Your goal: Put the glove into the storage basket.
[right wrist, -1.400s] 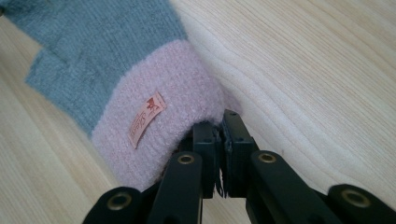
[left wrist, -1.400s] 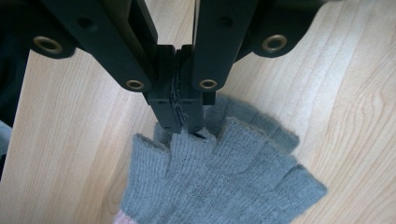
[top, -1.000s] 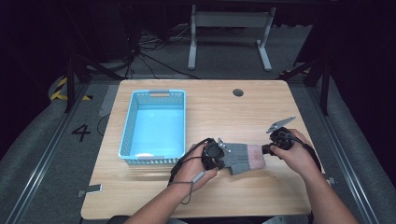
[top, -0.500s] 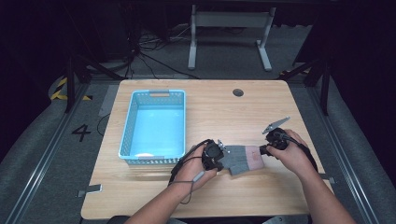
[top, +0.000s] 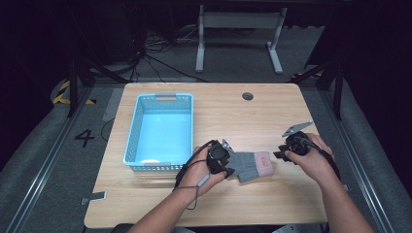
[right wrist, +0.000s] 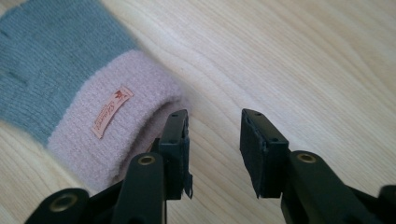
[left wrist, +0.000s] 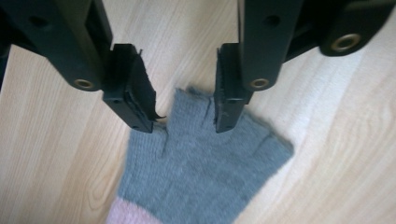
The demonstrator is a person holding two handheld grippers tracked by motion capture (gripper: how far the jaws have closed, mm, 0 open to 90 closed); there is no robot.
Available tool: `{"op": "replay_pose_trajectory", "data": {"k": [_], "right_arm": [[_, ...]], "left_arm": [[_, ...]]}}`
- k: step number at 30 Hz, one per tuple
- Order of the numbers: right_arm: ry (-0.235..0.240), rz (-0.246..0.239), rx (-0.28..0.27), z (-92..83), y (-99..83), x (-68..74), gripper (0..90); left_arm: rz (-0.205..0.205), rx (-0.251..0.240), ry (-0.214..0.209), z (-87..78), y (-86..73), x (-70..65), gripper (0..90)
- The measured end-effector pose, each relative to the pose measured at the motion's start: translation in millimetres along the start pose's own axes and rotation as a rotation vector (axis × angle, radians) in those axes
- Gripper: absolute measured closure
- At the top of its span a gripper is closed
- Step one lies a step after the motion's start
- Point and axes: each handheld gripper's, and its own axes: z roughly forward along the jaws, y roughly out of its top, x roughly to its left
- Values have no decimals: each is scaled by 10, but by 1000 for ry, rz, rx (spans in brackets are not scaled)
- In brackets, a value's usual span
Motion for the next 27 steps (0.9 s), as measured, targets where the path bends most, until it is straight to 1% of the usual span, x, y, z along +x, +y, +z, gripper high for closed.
{"op": "replay_pose_trajectory", "data": {"k": [1,2,5,6,7,10,11,12,13,15,16,17,18,19,20,21,22,23,24,25,26,27], "right_arm": [[-8,11,-10,-48,-11,-12,612],[-8,11,-10,-48,-11,-12,612],[-13,21,-23,-111,-28,-40,598],[-18,39,-33,-150,-45,-64,582],[-18,39,-33,-150,-45,-64,582],[-21,46,-36,-183,-66,-100,566],[-21,56,-37,-194,-75,-113,560],[-21,62,-36,-200,-81,-123,559],[-27,70,-41,-212,-96,-146,555],[-28,74,-41,-218,-102,-154,553],[-26,77,-40,-225,-108,-161,550],[-30,80,-44,-232,-112,-167,549],[-30,83,-45,-242,-116,-172,547],[-31,84,-48,-247,-119,-176,545],[-32,87,-48,-253,-121,-179,544],[-34,86,-52,-259,-127,-186,544],[-35,86,-54,-264,-131,-191,543],[-40,91,-58,-276,-137,-198,542],[-41,94,-61,-281,-139,-201,542],[-41,94,-61,-281,-139,-201,542],[-43,97,-66,-292,-148,-206,543],[-43,97,-66,-292,-148,-206,543]], "left_arm": [[6,-4,4,-8,8,-2,555],[4,-12,10,-16,18,-10,555],[10,-13,12,-41,56,-14,520],[7,-18,12,-44,77,-17,489],[8,-17,11,-46,91,-18,489],[14,-27,13,-56,152,-33,439],[17,-32,15,-57,166,-35,420],[23,-35,19,-58,188,-41,400],[23,-35,23,-56,201,-47,360],[34,-46,40,-56,236,-55,350],[9,-54,47,-56,268,-65,324],[5,-59,42,-55,287,-67,288],[5,-52,26,-56,301,-64,301],[13,-47,26,-57,315,-57,343],[25,-55,41,-55,335,-54,357],[33,-54,44,-53,348,-53,385],[23,-36,36,-40,370,-51,395],[17,-28,32,-32,384,-47,358],[5,-21,31,-22,424,-36,358],[5,-21,31,-22,424,-36,329],[-12,-16,29,-10,443,-20,299],[-39,-14,22,2,461,1,299]]}}
